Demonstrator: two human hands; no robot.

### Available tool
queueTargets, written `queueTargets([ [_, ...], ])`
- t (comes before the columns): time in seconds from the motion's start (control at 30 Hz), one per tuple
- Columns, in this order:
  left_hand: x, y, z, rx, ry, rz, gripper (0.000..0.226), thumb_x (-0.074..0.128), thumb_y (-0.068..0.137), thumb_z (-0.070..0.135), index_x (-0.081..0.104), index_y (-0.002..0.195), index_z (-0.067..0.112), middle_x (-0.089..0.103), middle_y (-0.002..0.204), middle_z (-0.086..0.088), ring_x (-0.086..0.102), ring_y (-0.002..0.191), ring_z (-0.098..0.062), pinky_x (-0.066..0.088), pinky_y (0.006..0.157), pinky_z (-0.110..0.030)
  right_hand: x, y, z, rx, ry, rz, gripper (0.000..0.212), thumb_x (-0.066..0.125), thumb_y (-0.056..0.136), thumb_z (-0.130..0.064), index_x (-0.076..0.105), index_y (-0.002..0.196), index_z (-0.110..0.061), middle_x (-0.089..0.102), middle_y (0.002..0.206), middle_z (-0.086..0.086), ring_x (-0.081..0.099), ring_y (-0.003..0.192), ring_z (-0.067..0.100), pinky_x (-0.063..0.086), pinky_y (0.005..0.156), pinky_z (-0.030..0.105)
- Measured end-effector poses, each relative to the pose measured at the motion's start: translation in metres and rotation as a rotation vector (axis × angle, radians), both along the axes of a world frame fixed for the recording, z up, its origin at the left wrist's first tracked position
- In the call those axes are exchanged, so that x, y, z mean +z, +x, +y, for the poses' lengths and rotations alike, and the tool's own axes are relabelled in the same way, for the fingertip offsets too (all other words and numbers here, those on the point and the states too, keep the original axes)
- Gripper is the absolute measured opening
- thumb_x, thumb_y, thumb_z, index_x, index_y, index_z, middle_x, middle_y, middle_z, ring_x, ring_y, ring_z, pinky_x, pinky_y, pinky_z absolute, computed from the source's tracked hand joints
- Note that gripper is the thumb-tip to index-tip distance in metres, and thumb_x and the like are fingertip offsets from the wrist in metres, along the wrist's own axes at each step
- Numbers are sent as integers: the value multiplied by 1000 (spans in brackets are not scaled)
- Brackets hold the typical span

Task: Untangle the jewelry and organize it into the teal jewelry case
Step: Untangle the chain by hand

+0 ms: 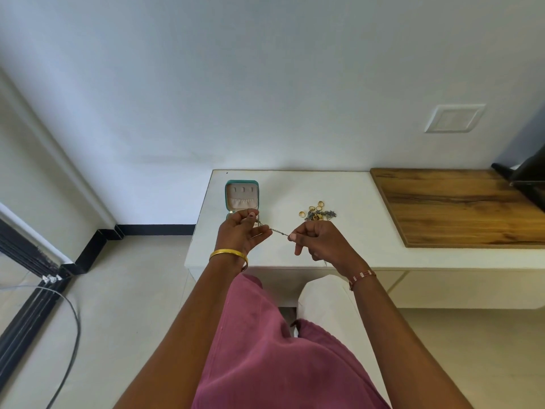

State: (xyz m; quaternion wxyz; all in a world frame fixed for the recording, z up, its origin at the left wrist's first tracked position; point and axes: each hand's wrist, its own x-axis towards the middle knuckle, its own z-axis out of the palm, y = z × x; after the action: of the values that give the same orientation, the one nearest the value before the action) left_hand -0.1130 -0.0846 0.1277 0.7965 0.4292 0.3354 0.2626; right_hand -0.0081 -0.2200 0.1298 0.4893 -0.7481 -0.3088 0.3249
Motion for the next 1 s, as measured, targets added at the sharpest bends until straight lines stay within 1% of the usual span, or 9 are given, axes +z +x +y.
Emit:
queueTargets([
  [0.17, 0, 1, 1, 46, 63, 52, 14, 50, 91, 5, 55, 104, 8, 58, 94, -11, 59, 73, -26, 59, 58, -28, 0, 0, 0, -20, -5, 39, 18, 57, 90, -24, 62, 78, -13, 64, 64, 11, 32, 37, 6, 30, 42, 17],
  [0.23, 1, 0, 1, 26, 95, 52, 12, 49, 91, 4, 56, 100, 9, 59, 92, -10, 59, 71, -25, 59, 58, -28, -2, 0, 0, 1, -25, 25, 19, 57, 90, -26, 64, 81, -11, 67, 70, 12, 39, 42, 9, 34, 44, 18],
  [0.33, 4, -1, -4, -79, 182, 36, 16, 48, 90, 0, 58, 87, 12, 57, 81, -10, 61, 58, -15, 58, 59, -26, -6, 0, 5, 29, -50, -89, 20, 60, 88, -25, 69, 96, -8, 69, 86, 6, 57, 66, 8, 43, 60, 17],
  [0.43, 5, -1, -8, -207, 304, 68, 17, 49, 88, -3, 59, 85, 10, 57, 71, -10, 61, 53, -12, 58, 64, -25, -5, -3, 13, -19, 42, -122, 21, 63, 87, -21, 70, 102, -8, 69, 93, 4, 59, 82, 7, 45, 72, 14],
  [0.53, 4, 2, -11, -300, 434, 126, 13, 51, 88, -1, 60, 85, 9, 59, 71, -9, 63, 53, -8, 56, 61, -19, -1, -7, 19, -62, 120, -156, 17, 65, 84, -14, 71, 97, -4, 68, 82, 2, 60, 73, 5, 44, 66, 6],
  [0.63, 4, 4, -11, -294, 519, 184, 11, 53, 87, -1, 60, 90, 8, 59, 73, -9, 63, 51, -2, 54, 57, -13, 0, -8, 22, -87, 131, -178, 11, 68, 81, -8, 71, 89, -1, 63, 70, -2, 57, 65, 5, 45, 66, 12],
  [0.8, 4, 5, -12, -252, 571, 195, 12, 54, 87, -2, 60, 96, 2, 58, 73, -4, 62, 51, 3, 50, 52, -10, -3, -11, 23, -60, 79, -160, 10, 71, 78, -8, 70, 86, -3, 64, 68, 1, 57, 64, 11, 47, 67, 20],
  [0.87, 3, 5, -12, -217, 579, 207, 12, 55, 86, -1, 61, 96, 2, 58, 71, -4, 61, 50, 4, 50, 51, -10, -5, -12, 24, -57, 58, -152, 14, 73, 76, -10, 70, 88, -3, 68, 75, 6, 60, 69, 14, 50, 71, 25],
  [1.0, 3, 7, -12, -203, 579, 246, 10, 58, 84, 1, 60, 93, 5, 59, 69, -3, 60, 46, 3, 49, 46, -11, -7, -15, 27, -81, 59, -196, 14, 74, 76, -12, 70, 86, -3, 65, 73, 5, 58, 67, 15, 49, 66, 24],
])
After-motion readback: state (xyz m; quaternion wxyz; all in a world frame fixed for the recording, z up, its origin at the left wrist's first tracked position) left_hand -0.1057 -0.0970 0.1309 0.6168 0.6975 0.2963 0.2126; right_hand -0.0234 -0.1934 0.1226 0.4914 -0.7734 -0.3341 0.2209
